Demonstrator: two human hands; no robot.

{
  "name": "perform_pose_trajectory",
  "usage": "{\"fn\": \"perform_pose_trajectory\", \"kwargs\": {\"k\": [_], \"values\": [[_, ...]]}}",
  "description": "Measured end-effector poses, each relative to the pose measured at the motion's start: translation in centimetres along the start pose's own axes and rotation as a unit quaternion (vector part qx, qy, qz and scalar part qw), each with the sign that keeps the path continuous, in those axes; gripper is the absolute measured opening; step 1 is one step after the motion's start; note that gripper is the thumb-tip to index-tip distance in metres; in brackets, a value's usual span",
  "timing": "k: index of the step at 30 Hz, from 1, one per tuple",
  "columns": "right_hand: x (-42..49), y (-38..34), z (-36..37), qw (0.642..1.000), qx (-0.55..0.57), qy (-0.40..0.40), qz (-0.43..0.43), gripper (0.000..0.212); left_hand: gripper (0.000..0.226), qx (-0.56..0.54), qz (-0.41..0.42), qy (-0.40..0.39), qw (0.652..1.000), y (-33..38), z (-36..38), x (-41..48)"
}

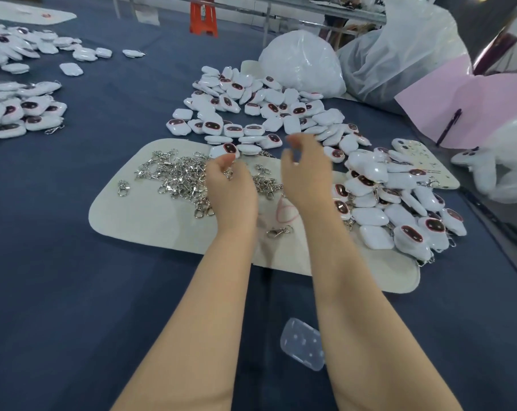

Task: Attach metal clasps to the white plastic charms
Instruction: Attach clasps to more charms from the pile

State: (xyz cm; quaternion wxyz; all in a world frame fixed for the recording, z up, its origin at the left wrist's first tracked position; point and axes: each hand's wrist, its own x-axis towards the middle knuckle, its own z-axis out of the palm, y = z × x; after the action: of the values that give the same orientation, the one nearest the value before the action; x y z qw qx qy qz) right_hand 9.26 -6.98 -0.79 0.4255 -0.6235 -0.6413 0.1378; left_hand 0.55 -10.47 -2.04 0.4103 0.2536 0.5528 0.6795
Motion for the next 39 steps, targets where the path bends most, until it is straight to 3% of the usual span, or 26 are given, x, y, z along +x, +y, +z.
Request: {"fn": "perform_pose_trajectory", "kwargs": {"k": [3, 5, 8, 11, 13, 16, 18, 20, 22, 23, 25, 27, 29, 33, 36, 39], "values": [[1.6, -0.7, 3.0, 0.99, 0.0, -0.139, 0.019, 0.038, 0.016, -0.01, -0.003, 0.009, 1.0, 0.7, 1.1, 1.2], [2.8, -0.5, 4.9, 0.982, -0.023, -0.185, 0.026, 0.044, 0.015, -0.017, -0.004, 0.012, 1.0, 1.2, 1.6, 2.2], [4.3, -0.1, 6.6, 0.973, -0.143, -0.183, 0.004, 0.044, 0.02, -0.039, -0.006, 0.023, 0.999, 1.4, 2.0, 3.6], [5.0, 0.1, 6.9, 0.976, -0.156, -0.144, 0.041, 0.037, 0.018, -0.032, -0.01, 0.031, 0.999, 1.1, 1.9, 4.6], [5.3, 0.4, 6.3, 0.993, -0.061, -0.076, 0.059, 0.015, 0.012, -0.015, -0.012, 0.03, 0.999, 0.8, 1.6, 5.1], [5.8, 0.1, 4.3, 0.986, 0.132, -0.032, 0.094, 0.022, 0.011, 0.01, -0.017, 0.013, 1.0, 0.8, 1.4, 5.9], [5.8, -0.8, 3.0, 0.967, 0.213, -0.11, 0.089, 0.022, 0.018, 0.022, -0.025, -0.034, 0.999, 1.3, 1.7, 6.3], [5.8, -1.3, 2.6, 0.95, 0.219, -0.212, 0.067, 0.023, 0.031, 0.025, -0.045, -0.078, 0.996, 1.6, 2.3, 6.5], [5.7, -1.5, 2.5, 0.945, 0.196, -0.252, 0.072, 0.032, 0.025, 0.002, -0.055, -0.077, 0.995, 1.8, 2.5, 6.8], [5.8, -1.4, 2.6, 0.952, 0.183, -0.234, 0.078, 0.038, 0.018, -0.017, -0.061, -0.062, 0.996, 1.8, 2.4, 6.8], [6.2, -0.9, 2.7, 0.981, 0.103, -0.14, 0.085, 0.043, 0.012, -0.053, -0.073, -0.019, 0.996, 1.8, 1.9, 7.2], [6.7, 0.1, 3.2, 0.991, -0.051, -0.085, 0.084, 0.033, 0.011, -0.108, -0.081, 0.025, 0.991, 1.7, 1.3, 7.6], [6.8, 0.5, 4.3, 0.972, -0.168, -0.132, 0.092, 0.023, 0.01, -0.151, -0.086, 0.052, 0.983, 1.6, 1.0, 7.9], [6.9, -0.3, 6.9, 0.946, -0.259, -0.18, 0.072, 0.044, 0.013, -0.179, -0.085, 0.068, 0.978, 1.6, 1.4, 7.7], [7.9, -0.7, 7.6, 0.938, -0.264, -0.217, 0.062, 0.03, 0.012, -0.178, -0.083, 0.069, 0.978, 1.7, 1.7, 7.6], [8.5, -0.7, 7.1, 0.935, -0.213, -0.264, 0.102, 0.036, 0.011, -0.177, -0.088, 0.068, 0.978, 1.5, 1.8, 7.4]]}}
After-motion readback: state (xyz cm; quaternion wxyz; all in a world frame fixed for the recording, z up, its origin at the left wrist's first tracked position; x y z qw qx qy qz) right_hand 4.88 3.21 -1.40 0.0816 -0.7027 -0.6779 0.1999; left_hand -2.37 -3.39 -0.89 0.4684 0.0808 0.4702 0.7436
